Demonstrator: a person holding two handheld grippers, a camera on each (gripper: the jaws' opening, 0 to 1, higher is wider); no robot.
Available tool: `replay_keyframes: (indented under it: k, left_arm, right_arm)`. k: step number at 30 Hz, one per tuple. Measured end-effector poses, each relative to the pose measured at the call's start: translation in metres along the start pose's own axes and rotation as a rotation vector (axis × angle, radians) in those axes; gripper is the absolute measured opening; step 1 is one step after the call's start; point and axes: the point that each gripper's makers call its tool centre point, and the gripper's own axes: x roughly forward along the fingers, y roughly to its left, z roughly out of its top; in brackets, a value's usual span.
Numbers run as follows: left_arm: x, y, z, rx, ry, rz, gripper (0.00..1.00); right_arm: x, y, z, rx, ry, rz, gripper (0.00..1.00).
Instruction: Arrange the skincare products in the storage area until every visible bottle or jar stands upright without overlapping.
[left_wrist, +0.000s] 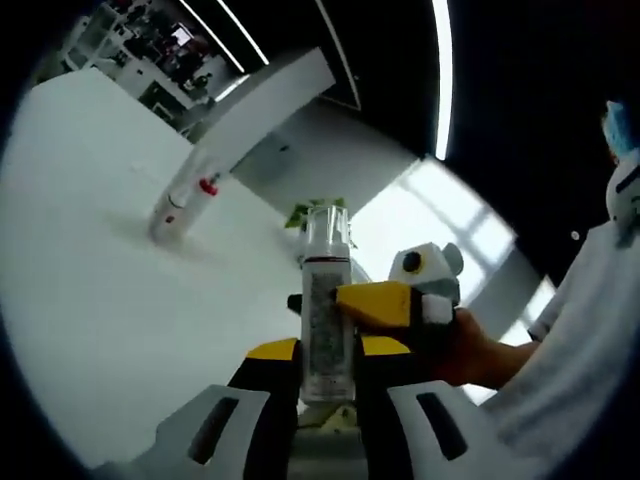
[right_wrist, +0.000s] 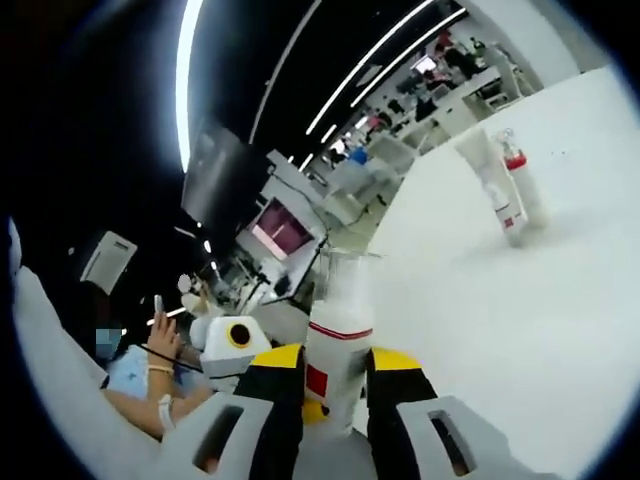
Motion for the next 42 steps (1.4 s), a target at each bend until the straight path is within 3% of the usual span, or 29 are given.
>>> replay_keyframes:
  k: [13, 19, 24, 28, 32, 35, 40, 42]
  left_arm:
    - [-0.014, 0.010, -0.006, 0.119, 0.063, 0.056, 0.20]
    - [-0.019, 0.019, -0.019, 0.229, 0.142, 0.126, 0.28]
    - [-0.023, 0.020, -0.025, 0.303, 0.164, 0.160, 0.32]
    - [-0.032, 0.032, -0.045, 0.369, 0.258, 0.224, 0.37]
    - [-0.051, 0.043, -0.078, 0.445, 0.411, 0.254, 0.35]
    - [-0.063, 0.053, -0.091, 0.484, 0.473, 0.307, 0.38]
    - [-0.087, 0.081, -0.125, 0.510, 0.653, 0.454, 0.43]
    - [-0.087, 0.088, -0.131, 0.565, 0.676, 0.494, 0.52]
  right_arm:
    - [0.013, 0.006, -0.011, -0.108, 0.071, 0.015, 0.16]
    - [0.013, 0.006, -0.009, -0.146, 0.065, 0.021, 0.16]
    - [0.007, 0.003, -0.012, -0.146, 0.043, 0.026, 0.16]
    - [0.003, -0.002, -0.013, -0.138, 0.023, 0.018, 0.16]
    - [-0.003, -0.008, -0.012, -0.120, 0.005, 0.004, 0.16]
    - [-0.006, -0.013, -0.008, -0.118, -0.016, -0.005, 0.16]
    - [-0.008, -0.026, -0.006, -0.118, -0.032, -0.032, 0.16]
    - [-0.009, -0.029, -0.006, -0.119, -0.030, -0.039, 0.17]
